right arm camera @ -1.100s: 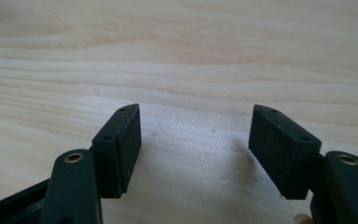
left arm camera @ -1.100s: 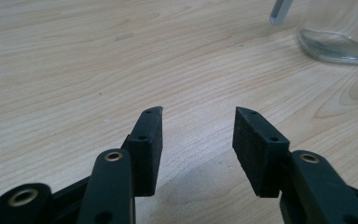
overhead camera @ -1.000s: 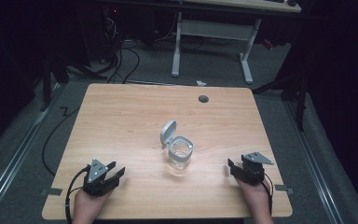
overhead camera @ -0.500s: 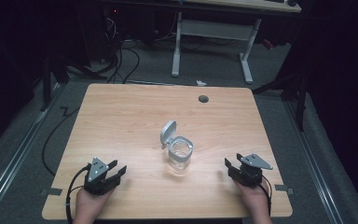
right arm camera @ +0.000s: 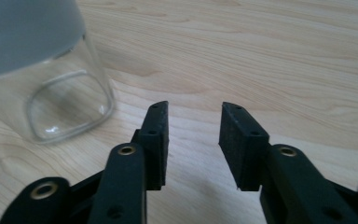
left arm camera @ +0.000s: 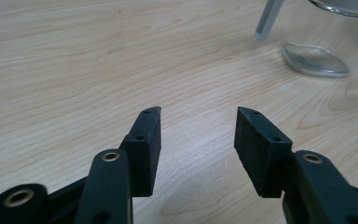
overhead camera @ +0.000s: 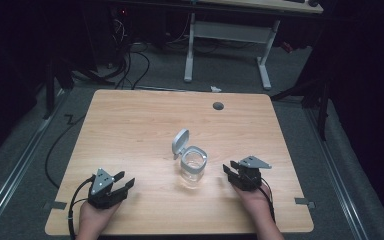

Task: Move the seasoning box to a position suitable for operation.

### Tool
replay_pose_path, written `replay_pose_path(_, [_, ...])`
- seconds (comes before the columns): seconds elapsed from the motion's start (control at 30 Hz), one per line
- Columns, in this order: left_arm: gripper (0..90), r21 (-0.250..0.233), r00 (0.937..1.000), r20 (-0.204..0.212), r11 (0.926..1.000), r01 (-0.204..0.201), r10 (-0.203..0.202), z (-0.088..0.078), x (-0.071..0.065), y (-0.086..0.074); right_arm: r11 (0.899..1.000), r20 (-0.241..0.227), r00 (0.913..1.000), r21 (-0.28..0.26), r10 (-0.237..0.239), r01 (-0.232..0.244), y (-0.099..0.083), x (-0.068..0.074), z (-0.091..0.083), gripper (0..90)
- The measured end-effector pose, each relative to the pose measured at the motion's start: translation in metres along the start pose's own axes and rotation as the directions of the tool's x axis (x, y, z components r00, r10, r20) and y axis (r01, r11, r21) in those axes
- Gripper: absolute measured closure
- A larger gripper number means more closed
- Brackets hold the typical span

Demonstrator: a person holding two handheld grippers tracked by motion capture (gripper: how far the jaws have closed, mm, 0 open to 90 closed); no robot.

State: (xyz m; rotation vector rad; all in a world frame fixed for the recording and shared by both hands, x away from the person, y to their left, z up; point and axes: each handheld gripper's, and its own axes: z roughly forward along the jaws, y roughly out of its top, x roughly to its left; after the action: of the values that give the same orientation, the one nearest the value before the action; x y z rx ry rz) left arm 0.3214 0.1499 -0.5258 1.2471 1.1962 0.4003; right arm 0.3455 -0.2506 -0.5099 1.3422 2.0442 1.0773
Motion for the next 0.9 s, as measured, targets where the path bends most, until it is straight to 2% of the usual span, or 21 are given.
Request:
replay_pose_path(0.13, [48.9, 0.022, 0.9999, -0.007, 0.9997, -0.008, 0.008, 0.002, -0.001, -0.003, 1.000, -0.025, 0.9994, 0.002, -0.022, 0.022, 0.009, 0.007, 0.007, 75.0])
replay_pose_path(0.33, [45.4, 0.025, 0.9999, 0.013, 0.9996, -0.010, 0.009, 0.000, -0.004, -0.004, 0.997, -0.045, 0.9965, 0.004, -0.070, 0.071, 0.016, 0.015, 0.016, 89.3])
replay_pose_path(0.57, [44.7, 0.017, 0.9999, 0.009, 0.9998, -0.009, 0.009, 0.000, -0.004, -0.003, 0.997, -0.061, 0.9949, -0.012, -0.081, 0.080, 0.026, 0.018, 0.023, 90.0])
replay_pose_path(0.73, [45.6, 0.020, 0.9998, 0.007, 0.9996, -0.020, 0.020, 0.000, -0.004, -0.005, 0.994, -0.077, 0.9912, -0.031, -0.108, 0.106, 0.033, 0.023, 0.028, 89.9])
replay_pose_path(0.9, [45.6, 0.028, 0.9998, 0.005, 0.9994, -0.020, 0.019, 0.001, -0.003, -0.006, 0.994, -0.090, 0.9905, -0.032, -0.104, 0.101, 0.035, 0.025, 0.032, 89.9])
